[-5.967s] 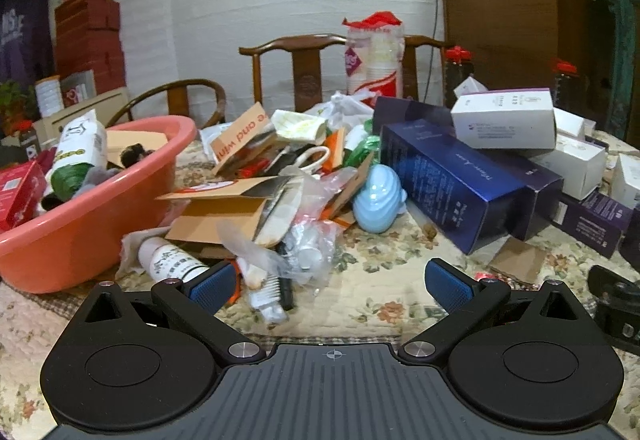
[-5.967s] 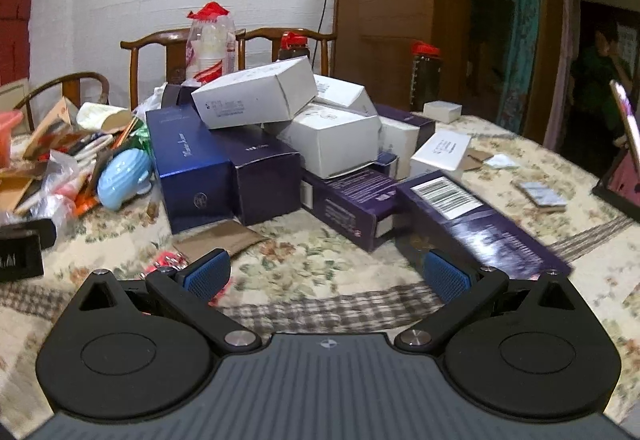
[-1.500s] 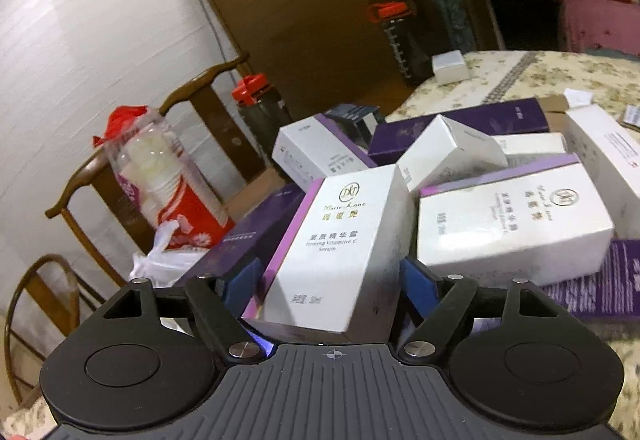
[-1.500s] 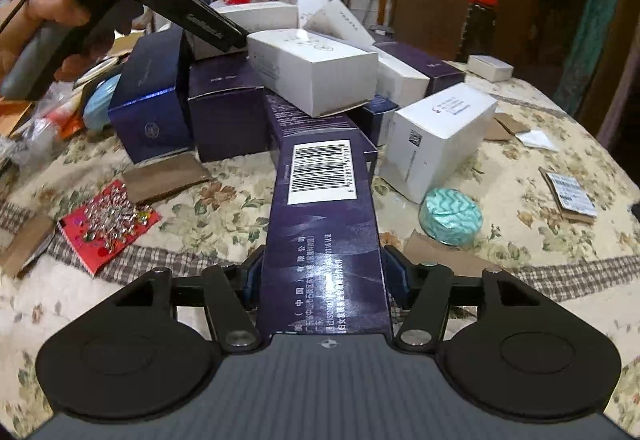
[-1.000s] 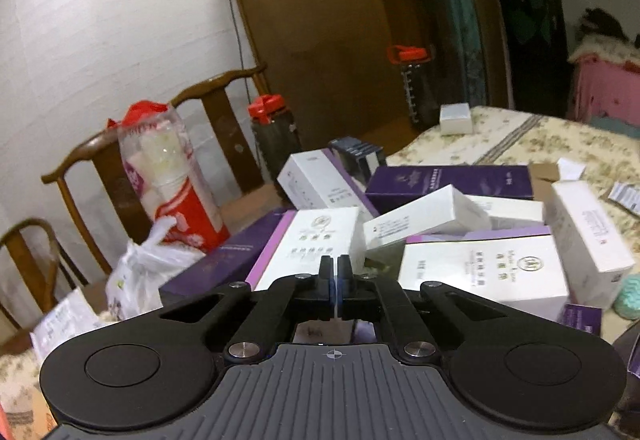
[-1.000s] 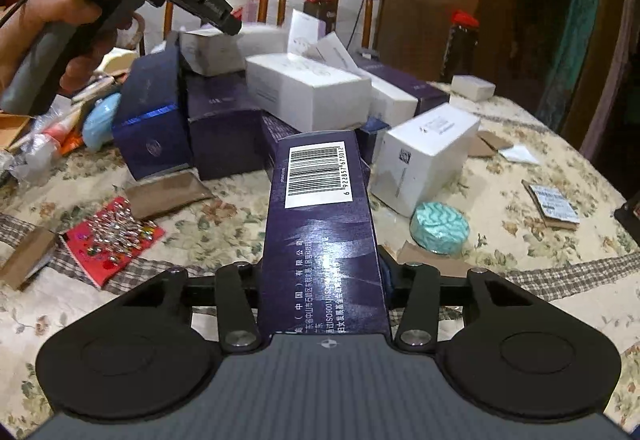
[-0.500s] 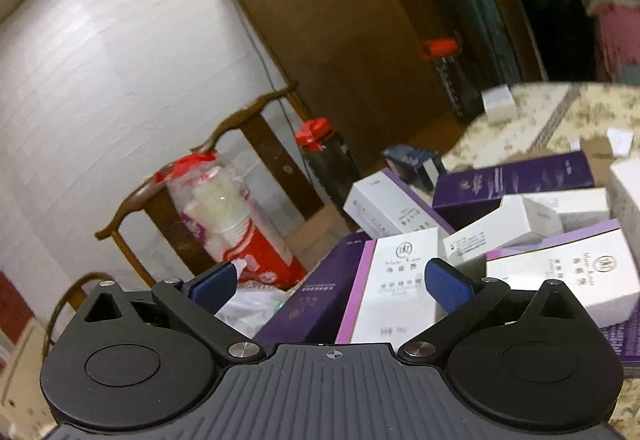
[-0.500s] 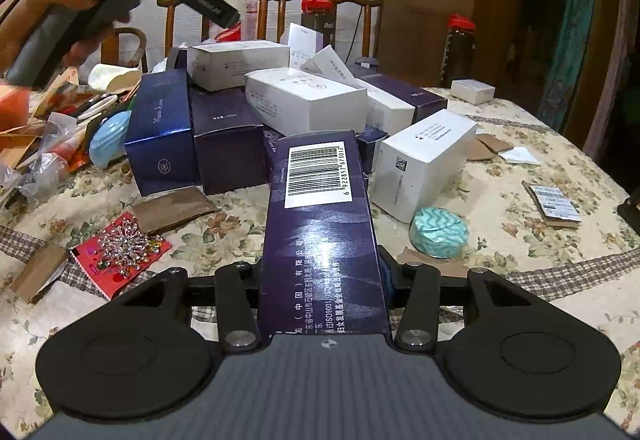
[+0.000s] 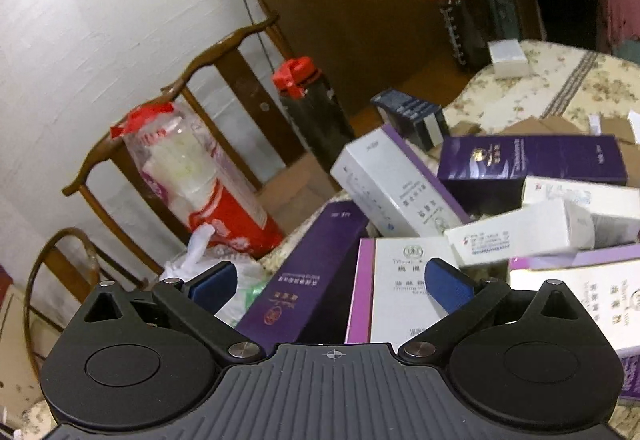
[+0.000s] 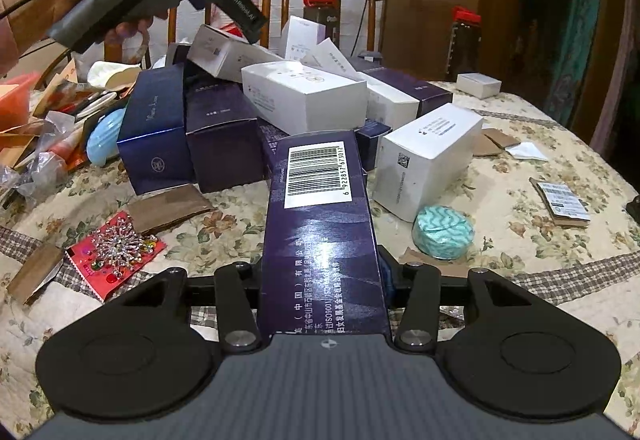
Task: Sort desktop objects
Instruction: 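Grasp the white purple-striped serum box with the left tool while the right tool holds its box, then carry both held boxes over the pink plastic basin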
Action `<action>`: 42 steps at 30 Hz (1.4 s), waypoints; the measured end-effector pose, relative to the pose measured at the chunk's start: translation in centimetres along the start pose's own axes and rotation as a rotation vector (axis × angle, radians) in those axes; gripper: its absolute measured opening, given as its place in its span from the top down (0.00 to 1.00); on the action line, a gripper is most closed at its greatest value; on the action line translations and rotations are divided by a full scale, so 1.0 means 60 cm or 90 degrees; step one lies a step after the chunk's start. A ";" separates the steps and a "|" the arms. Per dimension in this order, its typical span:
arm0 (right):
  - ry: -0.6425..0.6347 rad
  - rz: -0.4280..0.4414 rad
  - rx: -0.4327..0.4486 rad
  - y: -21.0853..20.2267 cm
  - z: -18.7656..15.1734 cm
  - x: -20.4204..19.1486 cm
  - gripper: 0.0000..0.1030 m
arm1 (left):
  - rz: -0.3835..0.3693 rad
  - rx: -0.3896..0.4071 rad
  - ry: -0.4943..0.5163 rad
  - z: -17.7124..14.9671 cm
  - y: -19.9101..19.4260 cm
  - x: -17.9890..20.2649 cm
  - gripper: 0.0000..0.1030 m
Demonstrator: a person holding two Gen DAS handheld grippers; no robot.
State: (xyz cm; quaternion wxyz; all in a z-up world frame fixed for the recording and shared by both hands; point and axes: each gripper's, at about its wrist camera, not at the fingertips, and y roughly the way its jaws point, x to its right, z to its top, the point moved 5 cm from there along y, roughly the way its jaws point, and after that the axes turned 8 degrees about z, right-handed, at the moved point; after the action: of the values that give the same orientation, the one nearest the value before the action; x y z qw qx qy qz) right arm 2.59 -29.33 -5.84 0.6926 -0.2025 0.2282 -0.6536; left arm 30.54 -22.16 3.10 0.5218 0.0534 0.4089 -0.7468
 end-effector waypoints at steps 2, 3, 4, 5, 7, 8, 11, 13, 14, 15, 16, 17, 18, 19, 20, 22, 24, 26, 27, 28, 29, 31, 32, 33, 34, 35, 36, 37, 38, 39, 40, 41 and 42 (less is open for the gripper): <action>0.001 0.004 0.000 0.002 0.001 0.001 0.49 | 0.020 0.006 0.003 0.005 -0.007 -0.009 0.00; 0.003 0.004 0.000 0.003 0.002 0.001 0.49 | 0.030 0.005 0.001 0.008 -0.008 -0.014 0.00; 0.002 0.005 0.000 0.004 0.003 0.001 0.49 | 0.019 -0.006 -0.009 0.010 -0.007 -0.019 0.00; 0.002 0.006 0.000 0.004 0.003 0.001 0.49 | -0.011 -0.024 -0.024 0.011 -0.005 -0.023 0.00; 0.005 0.007 0.002 0.005 0.002 0.002 0.49 | -0.088 -0.065 -0.077 0.009 0.003 -0.029 0.00; 0.007 0.008 0.003 0.005 0.002 0.002 0.49 | -0.112 -0.080 -0.107 0.008 0.007 -0.032 0.00; 0.010 0.010 0.005 0.005 0.001 0.003 0.49 | -0.166 -0.160 -0.149 -0.002 0.029 -0.024 0.00; 0.014 0.014 0.004 0.005 0.001 0.004 0.49 | -0.181 -0.207 -0.127 -0.012 0.042 -0.009 0.00; 0.015 0.016 0.004 0.005 0.001 0.004 0.49 | -0.170 -0.219 -0.109 -0.018 0.046 -0.003 0.00; 0.015 0.017 0.003 0.005 0.001 0.004 0.49 | -0.155 -0.225 -0.091 -0.022 0.049 0.004 0.00; 0.015 0.018 0.004 0.005 0.001 0.005 0.49 | -0.151 -0.230 -0.074 -0.026 0.052 0.010 0.00; 0.016 0.019 0.005 0.006 0.001 0.005 0.49 | -0.152 -0.238 -0.065 -0.030 0.055 0.016 0.00; 0.016 0.020 0.005 0.006 0.001 0.005 0.49 | -0.154 -0.245 -0.058 -0.034 0.059 0.022 0.00; 0.016 0.021 0.005 0.006 0.001 0.006 0.49 | -0.149 -0.246 -0.050 -0.038 0.064 0.026 0.00; 0.018 0.023 0.006 0.007 0.001 0.007 0.49 | -0.143 -0.242 -0.047 -0.041 0.069 0.029 0.00; 0.023 0.025 0.006 0.007 0.000 0.009 0.49 | -0.149 -0.224 -0.068 -0.042 0.075 0.029 0.00; 0.022 0.021 0.003 0.009 -0.001 0.010 0.49 | -0.142 -0.200 -0.083 -0.042 0.075 0.027 0.09; 0.022 0.021 -0.001 0.011 -0.003 0.010 0.49 | -0.122 -0.197 -0.067 -0.050 0.077 0.036 0.30; 0.023 0.024 -0.001 0.012 -0.004 0.010 0.49 | -0.114 -0.180 -0.071 -0.056 0.073 0.036 0.31; 0.023 0.025 0.000 0.012 -0.004 0.010 0.49 | -0.117 -0.171 -0.083 -0.057 0.070 0.035 0.32; 0.024 0.025 0.001 0.012 -0.004 0.009 0.49 | -0.118 -0.163 -0.095 -0.062 0.068 0.033 0.32; 0.024 0.026 0.003 0.011 -0.005 0.008 0.49 | -0.105 -0.135 -0.112 -0.072 0.054 0.030 0.32; 0.023 0.028 0.005 0.010 -0.006 0.007 0.49 | -0.099 -0.121 -0.120 -0.077 0.045 0.030 0.33; 0.023 0.029 0.007 0.008 -0.007 0.005 0.49 | -0.092 -0.102 -0.125 -0.084 0.035 0.031 0.32; 0.021 0.030 0.011 0.004 -0.008 0.003 0.49 | -0.079 -0.078 -0.130 -0.090 0.023 0.032 0.33; 0.018 0.029 0.014 0.002 -0.009 0.001 0.49 | -0.067 -0.052 -0.137 -0.096 0.009 0.032 0.33; 0.013 0.027 0.016 -0.001 -0.010 -0.001 0.49 | -0.063 -0.031 -0.145 -0.102 -0.003 0.031 0.32; 0.008 0.026 0.018 -0.003 -0.011 -0.003 0.50 | -0.059 -0.006 -0.158 -0.109 -0.019 0.030 0.32; 0.006 0.027 0.022 -0.007 -0.012 -0.006 0.50 | -0.049 0.019 -0.168 -0.115 -0.032 0.026 0.32; 0.004 0.027 0.028 -0.011 -0.012 -0.008 0.50 | -0.040 0.043 -0.176 -0.122 -0.047 0.024 0.32; 0.001 0.028 0.035 -0.015 -0.012 -0.009 0.50 | -0.039 0.061 -0.184 -0.130 -0.062 0.023 0.32; -0.003 0.028 0.042 -0.020 -0.012 -0.012 0.50 | -0.036 0.074 -0.189 -0.138 -0.075 0.023 0.32; -0.006 0.027 0.048 -0.025 -0.012 -0.014 0.50 | -0.031 0.085 -0.200 -0.146 -0.089 0.021 0.32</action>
State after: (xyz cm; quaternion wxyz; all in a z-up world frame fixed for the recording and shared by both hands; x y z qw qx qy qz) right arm 0.94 -28.58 -5.50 0.7146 -0.1741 0.2043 -0.6460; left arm 22.56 -16.60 -0.33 0.5564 -0.0395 0.2730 -0.7838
